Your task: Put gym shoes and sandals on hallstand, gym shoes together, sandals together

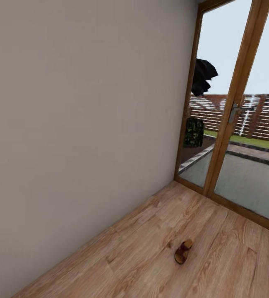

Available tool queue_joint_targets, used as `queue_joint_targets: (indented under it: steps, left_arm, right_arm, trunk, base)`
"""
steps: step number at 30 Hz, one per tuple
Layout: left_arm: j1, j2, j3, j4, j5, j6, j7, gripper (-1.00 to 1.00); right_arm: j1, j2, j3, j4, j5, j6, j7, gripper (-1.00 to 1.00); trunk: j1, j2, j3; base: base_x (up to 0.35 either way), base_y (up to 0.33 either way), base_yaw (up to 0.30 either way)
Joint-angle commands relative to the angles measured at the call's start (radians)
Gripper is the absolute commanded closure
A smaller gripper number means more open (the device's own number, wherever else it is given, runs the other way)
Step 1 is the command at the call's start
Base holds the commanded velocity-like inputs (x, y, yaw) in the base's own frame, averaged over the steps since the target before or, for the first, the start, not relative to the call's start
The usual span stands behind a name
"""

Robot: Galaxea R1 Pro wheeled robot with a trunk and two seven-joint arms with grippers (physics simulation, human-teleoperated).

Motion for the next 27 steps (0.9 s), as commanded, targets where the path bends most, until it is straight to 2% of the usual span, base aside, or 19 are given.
queue_joint_targets:
  steps: [1,11,21,27]
  left_arm:
    - [-0.001,0.0,0.002,0.001,-0.001,-0.003,0.0,-1.0]
    - [-0.001,0.0,0.003,0.001,-0.001,-0.003,0.0,-1.0]
    - [-0.001,0.0,0.003,0.001,-0.001,-0.003,0.0,-1.0]
    - [-0.001,0.0,0.003,0.001,-0.001,-0.003,0.0,-1.0]
  right_arm:
    - [-0.001,0.0,0.002,0.001,-0.01,-0.004,0.0,-1.0]
    - [-0.001,0.0,0.002,0.001,-0.01,-0.004,0.0,-1.0]
    - [-0.001,0.001,0.004,0.001,-0.01,-0.004,0.0,-1.0]
    - [-0.001,0.001,0.004,0.001,-0.01,-0.004,0.0,-1.0]
  trunk:
    - [0.0,0.0,-0.001]
    - [0.0,0.0,-0.001]
    - [0.0,0.0,-0.001]
    - [0.0,0.0,-0.001]
  base:
    - [0.208,-0.163,0.0]
    - [0.069,-0.042,0.008]
    - [0.014,-0.001,0.242]
    - [0.146,-0.067,0.267]
